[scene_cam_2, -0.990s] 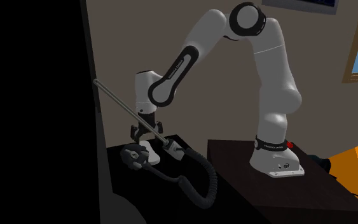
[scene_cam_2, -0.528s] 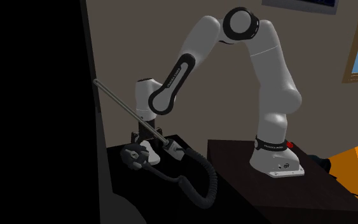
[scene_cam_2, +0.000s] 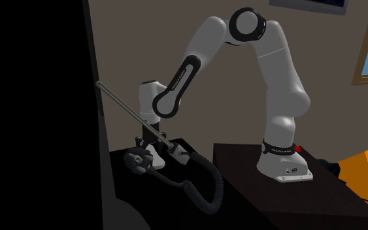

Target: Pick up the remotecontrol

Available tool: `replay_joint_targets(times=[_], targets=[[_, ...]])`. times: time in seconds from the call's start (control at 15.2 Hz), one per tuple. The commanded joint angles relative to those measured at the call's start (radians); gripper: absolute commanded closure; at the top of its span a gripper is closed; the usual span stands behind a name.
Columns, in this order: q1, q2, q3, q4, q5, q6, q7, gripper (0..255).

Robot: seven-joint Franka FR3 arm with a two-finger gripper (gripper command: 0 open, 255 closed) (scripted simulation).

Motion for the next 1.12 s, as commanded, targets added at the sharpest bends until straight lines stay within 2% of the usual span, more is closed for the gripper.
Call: replay_joint_targets(times=[0.0,1.06], targets=[[0.0,0.001,0.0,0.0,0.0,0.0,0.0,255],[-0.008,-0.156,0.012,0.015,0.021,-0.171,-0.012,255]])
